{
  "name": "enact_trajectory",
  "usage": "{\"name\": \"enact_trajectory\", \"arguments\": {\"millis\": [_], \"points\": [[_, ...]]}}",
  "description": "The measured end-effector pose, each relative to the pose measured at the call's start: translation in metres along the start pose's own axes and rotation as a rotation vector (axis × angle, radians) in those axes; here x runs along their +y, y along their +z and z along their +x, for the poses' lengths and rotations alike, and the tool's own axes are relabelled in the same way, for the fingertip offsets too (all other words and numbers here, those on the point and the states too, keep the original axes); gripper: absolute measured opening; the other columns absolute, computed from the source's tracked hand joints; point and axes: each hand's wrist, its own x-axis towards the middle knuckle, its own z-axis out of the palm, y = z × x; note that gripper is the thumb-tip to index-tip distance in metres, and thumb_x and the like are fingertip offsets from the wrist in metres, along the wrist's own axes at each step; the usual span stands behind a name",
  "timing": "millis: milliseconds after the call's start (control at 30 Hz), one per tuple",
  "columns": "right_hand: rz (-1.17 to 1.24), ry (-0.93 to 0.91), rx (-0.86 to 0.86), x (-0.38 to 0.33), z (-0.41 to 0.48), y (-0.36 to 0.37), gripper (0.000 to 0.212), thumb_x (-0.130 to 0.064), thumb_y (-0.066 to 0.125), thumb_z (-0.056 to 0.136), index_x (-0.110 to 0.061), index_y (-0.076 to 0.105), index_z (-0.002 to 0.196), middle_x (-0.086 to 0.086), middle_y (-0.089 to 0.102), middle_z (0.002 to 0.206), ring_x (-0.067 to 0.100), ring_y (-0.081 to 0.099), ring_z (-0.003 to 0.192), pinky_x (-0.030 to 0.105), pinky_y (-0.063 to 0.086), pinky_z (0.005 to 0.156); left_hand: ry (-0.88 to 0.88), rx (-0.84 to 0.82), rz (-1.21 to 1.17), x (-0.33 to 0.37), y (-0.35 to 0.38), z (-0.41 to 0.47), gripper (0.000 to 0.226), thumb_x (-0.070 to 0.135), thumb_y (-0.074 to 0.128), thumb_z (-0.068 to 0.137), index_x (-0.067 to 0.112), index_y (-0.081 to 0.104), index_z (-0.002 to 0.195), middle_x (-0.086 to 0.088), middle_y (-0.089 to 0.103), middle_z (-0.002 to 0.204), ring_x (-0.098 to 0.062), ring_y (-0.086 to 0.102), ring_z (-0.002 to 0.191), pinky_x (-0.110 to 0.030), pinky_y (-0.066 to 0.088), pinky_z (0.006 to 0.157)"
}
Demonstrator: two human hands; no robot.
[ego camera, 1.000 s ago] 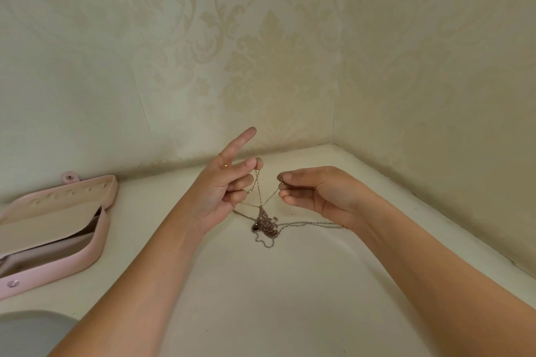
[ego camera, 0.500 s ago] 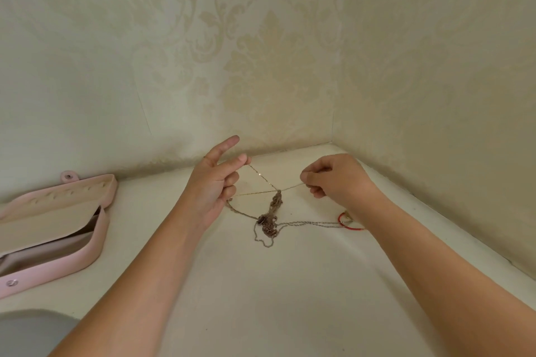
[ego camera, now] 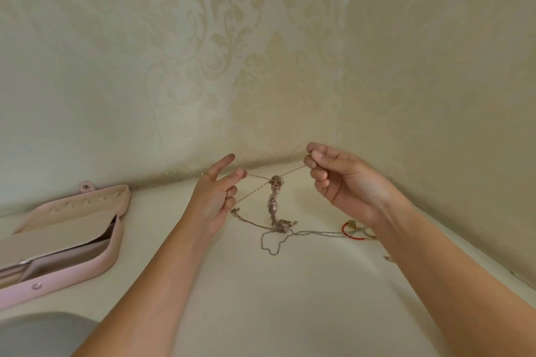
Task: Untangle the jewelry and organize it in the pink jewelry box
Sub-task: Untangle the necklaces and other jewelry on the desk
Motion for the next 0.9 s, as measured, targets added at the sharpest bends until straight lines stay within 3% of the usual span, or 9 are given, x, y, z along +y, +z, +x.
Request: {"name": "enact_trajectory", "arguments": {"millis": [167,333,400,467,567,633,767,900], "points": [[-0.102,-0.001,-0.010,0.001,0.000,-0.001,0.012,-0.002,0.050,0.088,-0.009,0.060,0.089,0.000,0.048,0.068,0.004,0.040,0.044,0.013,0.035,0.042,0.008,0.046,-0.007,0.001,-0.004,-0.001,0.039,0.006,0.061,0.089,0.028,0.056,0.121,0.002,0.066,0.079,-0.004,0.026,0.042,-0.013,0.025,0.036],[-1.034,0.075,0.061,-0.007,-0.010,-0.004,0.016,-0.006,0.055,0.092,-0.013,0.069,0.090,-0.004,0.054,0.065,0.003,0.046,0.045,0.014,0.039,0.048,0.093,0.137,0.180,0.003,-0.007,-0.010,0.040,0.010,0.062,0.089,0.029,0.056,0.123,0.000,0.063,0.085,-0.009,0.028,0.051,-0.014,0.029,0.041],[-1.210,0.133,0.024,-0.008,-0.016,0.000,0.015,-0.009,0.058,0.091,-0.013,0.072,0.091,-0.005,0.058,0.064,0.000,0.048,0.045,0.012,0.041,0.049,0.118,0.101,0.207,0.006,-0.004,-0.022,0.029,0.015,0.061,0.091,0.026,0.061,0.117,0.001,0.063,0.084,-0.008,0.028,0.049,-0.014,0.028,0.040],[-1.221,0.195,-0.049,-0.011,-0.023,0.003,0.013,-0.011,0.063,0.088,-0.014,0.075,0.090,-0.005,0.062,0.067,0.001,0.053,0.052,0.012,0.045,0.054,0.125,0.028,0.229,0.010,-0.003,-0.039,0.014,0.021,0.057,0.093,0.020,0.069,0.102,0.002,0.064,0.079,-0.006,0.028,0.046,-0.013,0.026,0.040],[-1.134,0.329,-0.163,-0.014,-0.032,0.005,0.009,-0.010,0.068,0.084,-0.015,0.075,0.085,-0.005,0.067,0.067,0.005,0.060,0.060,0.014,0.048,0.058,0.086,-0.090,0.280,0.021,-0.014,-0.063,0.034,0.031,0.054,0.094,0.014,0.070,0.069,0.001,0.065,0.067,-0.007,0.039,0.046,-0.017,0.033,0.047],[-1.134,0.410,-0.227,-0.015,-0.038,0.005,0.007,-0.007,0.070,0.082,-0.014,0.074,0.083,-0.004,0.068,0.068,0.006,0.062,0.061,0.015,0.049,0.058,0.028,-0.240,0.357,0.033,-0.027,-0.078,0.044,0.038,0.059,0.089,0.014,0.066,0.052,-0.004,0.069,0.071,-0.009,0.052,0.052,-0.021,0.041,0.053],[-1.202,0.483,-0.276,-0.014,-0.056,0.006,0.006,-0.004,0.070,0.080,-0.010,0.070,0.080,-0.001,0.068,0.067,0.009,0.063,0.060,0.016,0.048,0.056,-0.076,-0.478,0.630,0.050,-0.053,-0.106,0.040,0.036,0.069,0.082,0.014,0.066,0.048,-0.007,0.073,0.097,-0.011,0.063,0.078,-0.023,0.052,0.067],[-1.316,0.489,-0.255,-0.009,-0.078,0.004,0.007,-0.008,0.072,0.078,-0.014,0.070,0.075,0.001,0.069,0.067,0.009,0.063,0.060,0.016,0.045,0.055,-0.051,-0.561,0.969,0.050,-0.058,-0.136,0.030,0.036,0.064,0.078,0.024,0.071,0.051,0.011,0.071,0.101,-0.001,0.063,0.096,-0.020,0.045,0.088]]}}
